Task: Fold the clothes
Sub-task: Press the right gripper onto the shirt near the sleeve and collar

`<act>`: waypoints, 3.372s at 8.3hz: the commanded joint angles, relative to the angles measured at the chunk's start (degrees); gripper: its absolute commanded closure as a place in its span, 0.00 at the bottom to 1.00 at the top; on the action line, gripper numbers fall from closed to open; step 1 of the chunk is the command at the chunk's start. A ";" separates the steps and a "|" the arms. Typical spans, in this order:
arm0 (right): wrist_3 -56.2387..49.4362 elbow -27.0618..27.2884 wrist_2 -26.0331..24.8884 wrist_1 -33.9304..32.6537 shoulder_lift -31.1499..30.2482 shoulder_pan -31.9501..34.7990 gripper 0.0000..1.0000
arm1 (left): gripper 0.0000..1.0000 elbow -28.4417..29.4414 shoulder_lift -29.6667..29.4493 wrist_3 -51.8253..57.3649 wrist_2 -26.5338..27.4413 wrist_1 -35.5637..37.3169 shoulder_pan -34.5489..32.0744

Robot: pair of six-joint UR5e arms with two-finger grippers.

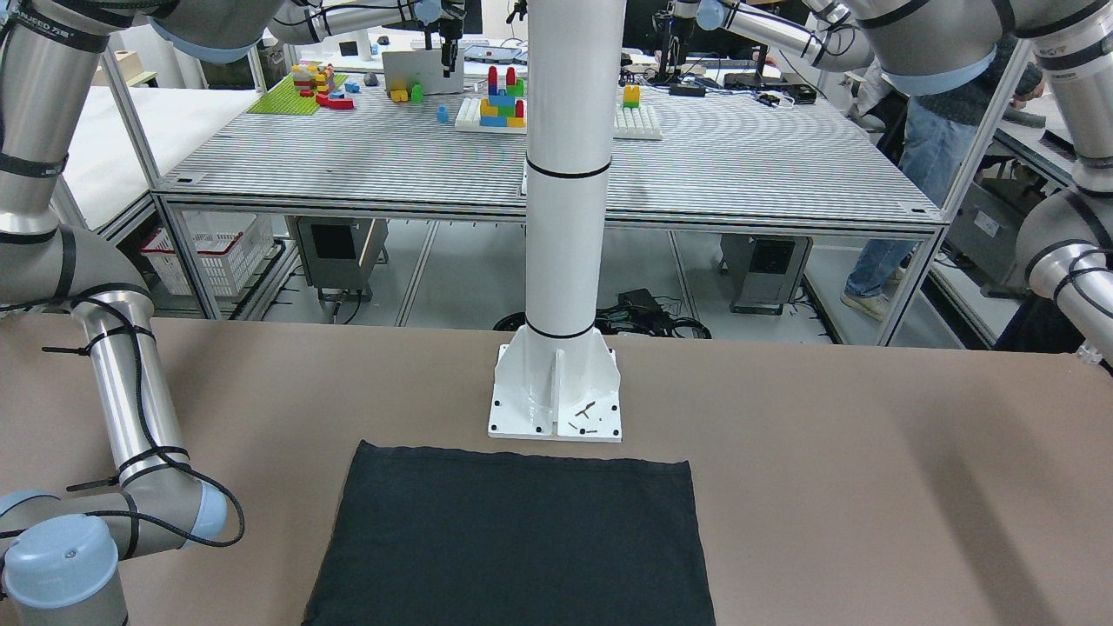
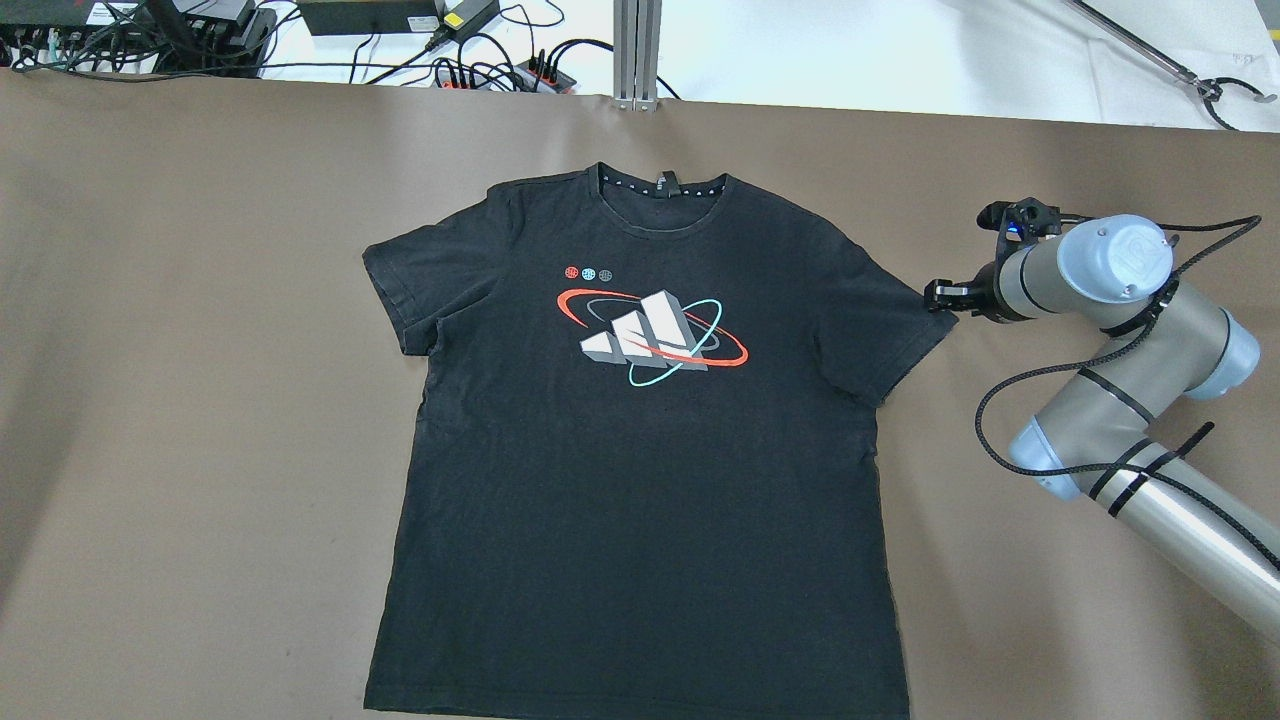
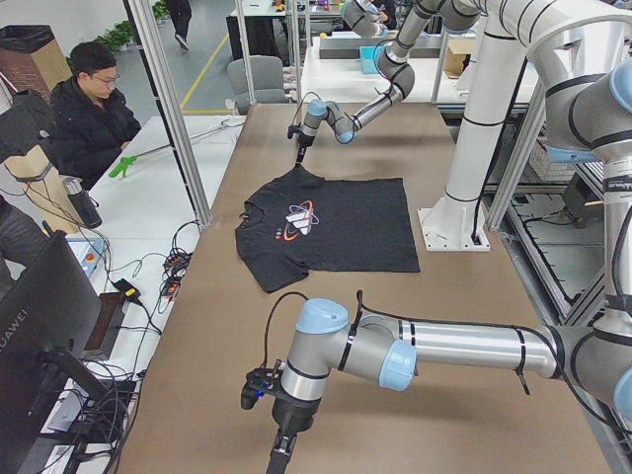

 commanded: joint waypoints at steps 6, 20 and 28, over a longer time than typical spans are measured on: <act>-0.39 0.80 0.46 -1.73 4.49 -1.17 1.00 | 0.06 -0.30 0.01 -0.37 -1.01 -0.09 0.03; 11.56 0.98 -5.74 -12.90 17.25 -11.26 1.00 | 0.06 -0.30 0.01 -1.50 -2.24 -0.97 0.64; 12.44 -2.63 -11.67 -12.46 20.25 -11.54 0.05 | 0.06 1.89 -12.08 -18.52 -21.63 -0.61 12.12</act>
